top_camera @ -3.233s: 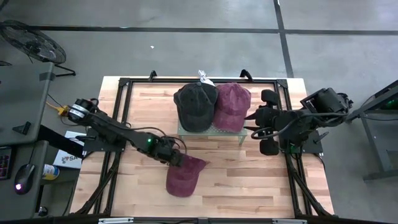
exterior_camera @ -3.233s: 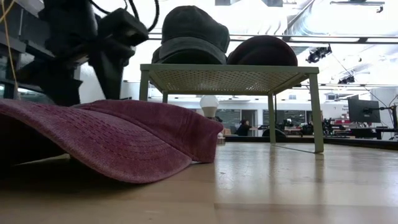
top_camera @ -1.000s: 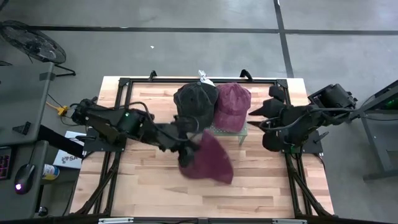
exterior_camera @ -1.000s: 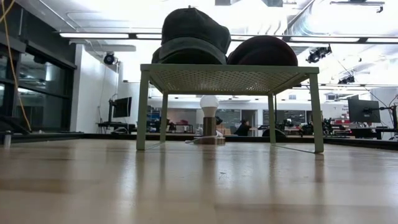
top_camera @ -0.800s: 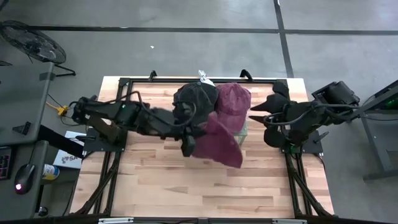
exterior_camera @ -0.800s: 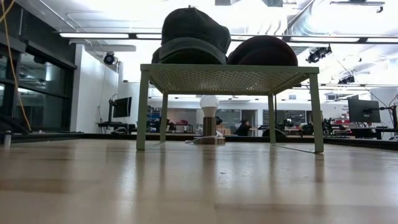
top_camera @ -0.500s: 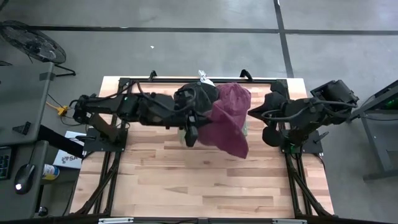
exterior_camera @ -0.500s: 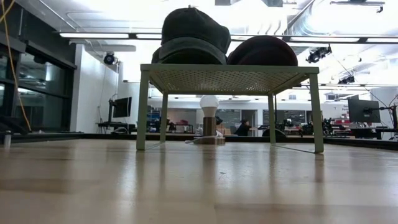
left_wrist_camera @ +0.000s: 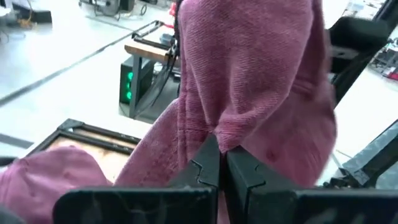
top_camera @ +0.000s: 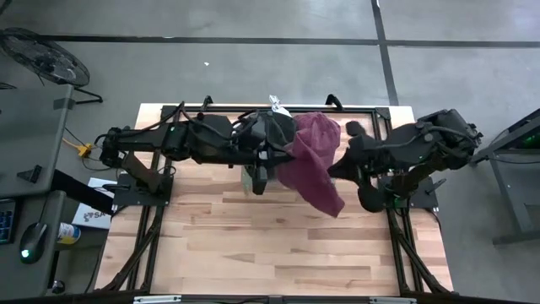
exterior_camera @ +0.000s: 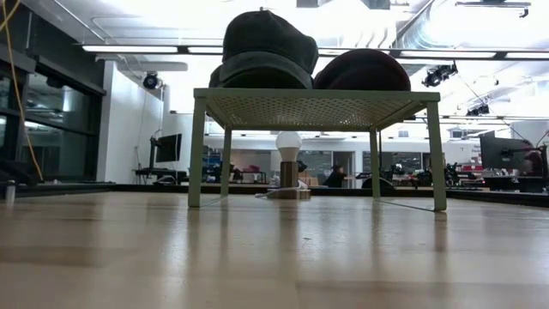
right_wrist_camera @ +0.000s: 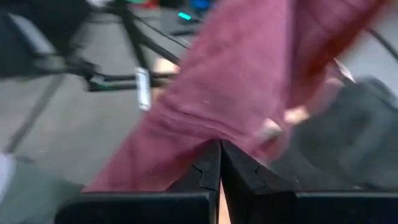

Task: Pick & Place hat
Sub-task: Stack the red cap on top of the red cap on the shelf

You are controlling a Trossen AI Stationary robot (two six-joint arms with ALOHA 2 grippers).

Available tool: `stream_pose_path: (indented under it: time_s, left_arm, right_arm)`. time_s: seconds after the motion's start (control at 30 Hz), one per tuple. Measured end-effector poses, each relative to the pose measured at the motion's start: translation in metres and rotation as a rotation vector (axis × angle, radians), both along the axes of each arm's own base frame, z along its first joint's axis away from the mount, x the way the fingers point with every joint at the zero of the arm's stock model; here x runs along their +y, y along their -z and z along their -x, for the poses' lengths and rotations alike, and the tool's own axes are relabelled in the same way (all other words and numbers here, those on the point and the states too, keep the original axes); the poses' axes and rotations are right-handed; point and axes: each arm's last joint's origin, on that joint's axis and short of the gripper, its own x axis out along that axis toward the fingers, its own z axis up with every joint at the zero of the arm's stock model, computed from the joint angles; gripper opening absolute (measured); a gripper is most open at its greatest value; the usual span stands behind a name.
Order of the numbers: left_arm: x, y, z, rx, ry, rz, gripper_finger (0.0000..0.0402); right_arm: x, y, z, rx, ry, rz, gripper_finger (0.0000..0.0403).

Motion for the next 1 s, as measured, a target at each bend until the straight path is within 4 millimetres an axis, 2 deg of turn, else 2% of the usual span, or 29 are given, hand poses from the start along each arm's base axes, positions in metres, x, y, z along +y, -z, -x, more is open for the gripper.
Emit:
stream_pose_path:
  time_s: [0.2,0.37,0.47,0.6,0.8,1.0]
  left_arm:
    - [0.01,-0.001,-0.002,-0.004,-0.016,-0.027,0.0]
    - [0.025,-0.002,-0.004,-0.02,-0.006,-0.018,0.0]
    - [0.032,-0.003,-0.004,-0.029,-0.004,-0.015,0.0]
    - [0.043,-0.004,-0.005,-0.038,-0.034,-0.027,0.0]
    - [0.06,-0.009,0.0,-0.057,-0.105,-0.097,0.0]
    - [0.076,-0.021,0.005,-0.145,-0.158,-0.171,0.0]
  right_arm:
    - [0.012,-0.016,-0.01,-0.179,-0.26,-0.055,0.0001]
    - [0.014,-0.023,-0.011,-0.252,-0.33,-0.051,0.0001]
    - [0.012,-0.024,-0.013,-0.275,-0.257,-0.025,0.0]
    - [0.005,-0.026,-0.013,-0.3,-0.054,0.049,0.0001]
    - [-0.005,-0.035,-0.003,-0.368,0.153,0.1,0.0002]
    - [-0.013,-0.046,0.006,-0.436,0.274,0.198,0.004]
